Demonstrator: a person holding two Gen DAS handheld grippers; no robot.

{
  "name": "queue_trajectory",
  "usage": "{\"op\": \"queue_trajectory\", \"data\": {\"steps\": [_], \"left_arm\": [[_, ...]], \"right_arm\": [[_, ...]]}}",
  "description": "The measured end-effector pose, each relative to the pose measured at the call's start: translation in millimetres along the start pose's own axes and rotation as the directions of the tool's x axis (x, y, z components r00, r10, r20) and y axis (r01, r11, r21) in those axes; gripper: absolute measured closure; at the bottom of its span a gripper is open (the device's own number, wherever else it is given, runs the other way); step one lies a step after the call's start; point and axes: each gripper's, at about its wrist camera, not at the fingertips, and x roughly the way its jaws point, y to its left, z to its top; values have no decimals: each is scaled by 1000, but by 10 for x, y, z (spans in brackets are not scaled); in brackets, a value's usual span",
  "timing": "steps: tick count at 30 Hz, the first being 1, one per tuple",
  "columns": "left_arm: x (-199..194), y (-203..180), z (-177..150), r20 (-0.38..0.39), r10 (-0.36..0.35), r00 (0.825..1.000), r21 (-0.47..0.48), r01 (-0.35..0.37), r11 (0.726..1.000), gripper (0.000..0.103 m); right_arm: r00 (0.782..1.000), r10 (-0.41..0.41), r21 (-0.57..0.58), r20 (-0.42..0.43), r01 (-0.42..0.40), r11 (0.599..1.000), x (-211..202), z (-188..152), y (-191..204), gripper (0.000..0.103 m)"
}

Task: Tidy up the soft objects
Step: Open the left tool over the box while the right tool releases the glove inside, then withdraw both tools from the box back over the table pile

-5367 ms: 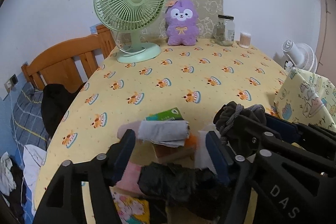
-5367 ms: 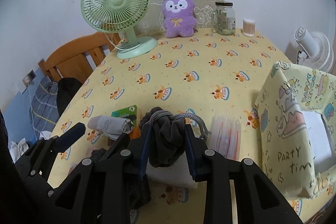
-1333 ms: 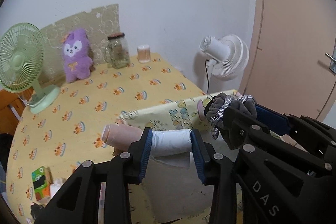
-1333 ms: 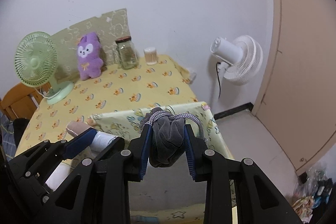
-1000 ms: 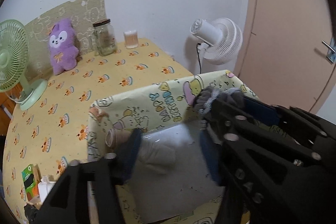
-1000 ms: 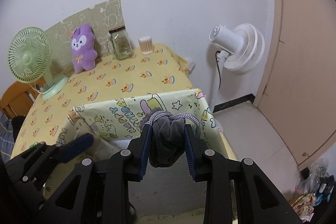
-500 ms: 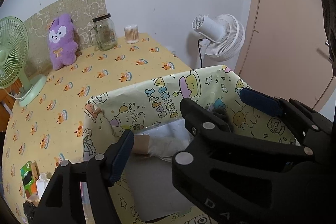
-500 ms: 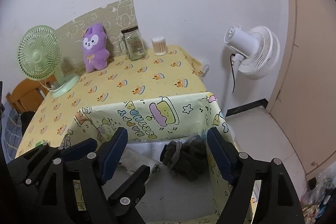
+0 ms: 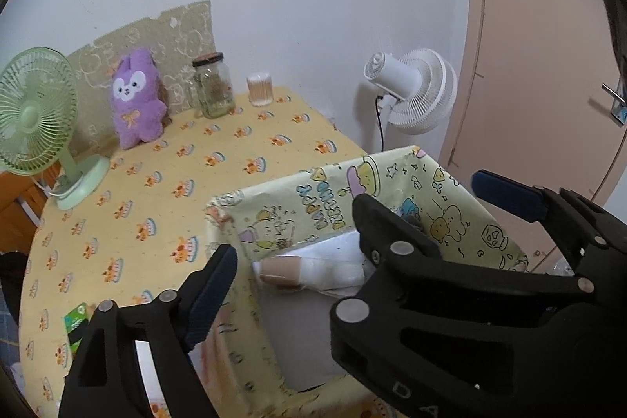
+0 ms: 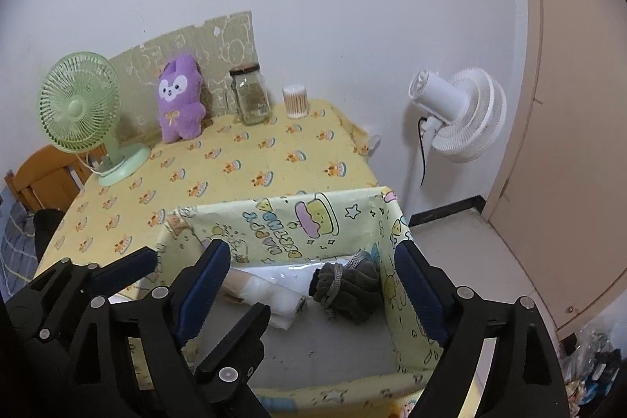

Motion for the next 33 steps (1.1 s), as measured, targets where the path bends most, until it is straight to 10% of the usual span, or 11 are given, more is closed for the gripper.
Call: {"op": "queue_trajectory", "data": {"steps": [33], "left_arm": [[-1153, 545, -320, 173, 63, 983, -75, -51, 996, 4]], "right_arm": [[992, 15, -41, 124, -10, 999, -1033, -102, 842, 0]]}}
